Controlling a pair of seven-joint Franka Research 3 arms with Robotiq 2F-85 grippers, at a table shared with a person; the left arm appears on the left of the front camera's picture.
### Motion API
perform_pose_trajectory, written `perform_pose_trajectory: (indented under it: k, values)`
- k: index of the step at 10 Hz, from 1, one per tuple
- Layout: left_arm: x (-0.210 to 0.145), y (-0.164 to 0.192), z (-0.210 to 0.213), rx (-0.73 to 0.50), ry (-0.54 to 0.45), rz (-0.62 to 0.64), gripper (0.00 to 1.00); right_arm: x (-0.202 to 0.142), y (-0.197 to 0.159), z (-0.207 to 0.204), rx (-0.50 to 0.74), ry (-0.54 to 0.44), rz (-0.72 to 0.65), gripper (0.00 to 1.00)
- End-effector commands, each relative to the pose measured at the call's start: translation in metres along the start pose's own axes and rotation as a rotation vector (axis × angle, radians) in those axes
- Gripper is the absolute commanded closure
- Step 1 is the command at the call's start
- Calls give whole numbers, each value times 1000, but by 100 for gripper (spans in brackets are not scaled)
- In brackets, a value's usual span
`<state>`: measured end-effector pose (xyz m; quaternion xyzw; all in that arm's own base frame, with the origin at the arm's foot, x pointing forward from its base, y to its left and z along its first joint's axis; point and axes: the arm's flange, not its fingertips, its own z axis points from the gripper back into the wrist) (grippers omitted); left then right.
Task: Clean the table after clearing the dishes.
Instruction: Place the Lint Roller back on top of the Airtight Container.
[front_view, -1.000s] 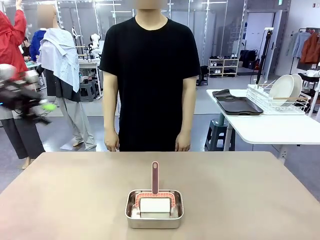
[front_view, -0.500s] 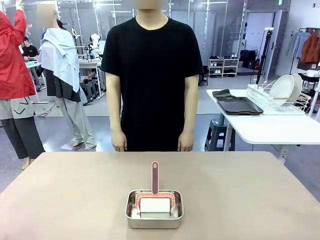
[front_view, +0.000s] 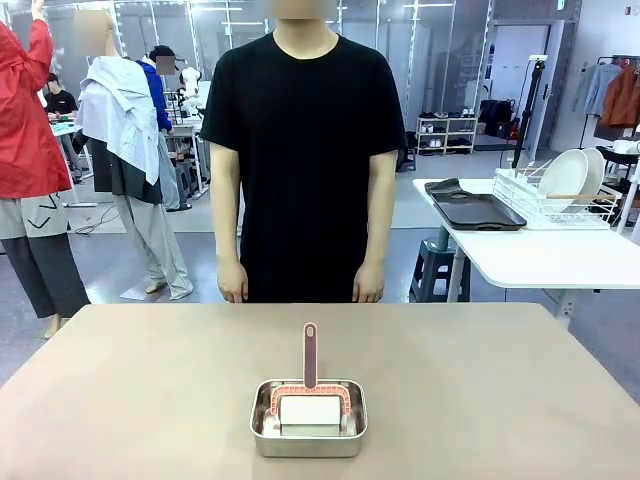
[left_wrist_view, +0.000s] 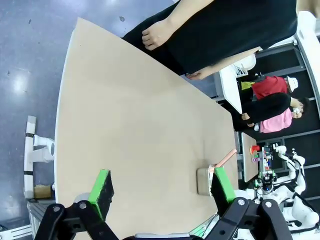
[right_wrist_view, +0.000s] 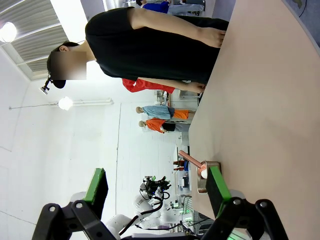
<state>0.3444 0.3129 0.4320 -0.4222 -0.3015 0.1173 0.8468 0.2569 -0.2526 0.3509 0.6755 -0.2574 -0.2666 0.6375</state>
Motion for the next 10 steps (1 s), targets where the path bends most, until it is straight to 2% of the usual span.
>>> perform_pose_trajectory:
  k: [1,10]
  values:
    - [1,2,4,4,-4,3,0,-7,2,0,3,4,6,0]
    - [1,2,4,4,-4,3,0,-7,2,0,3,4,6,0]
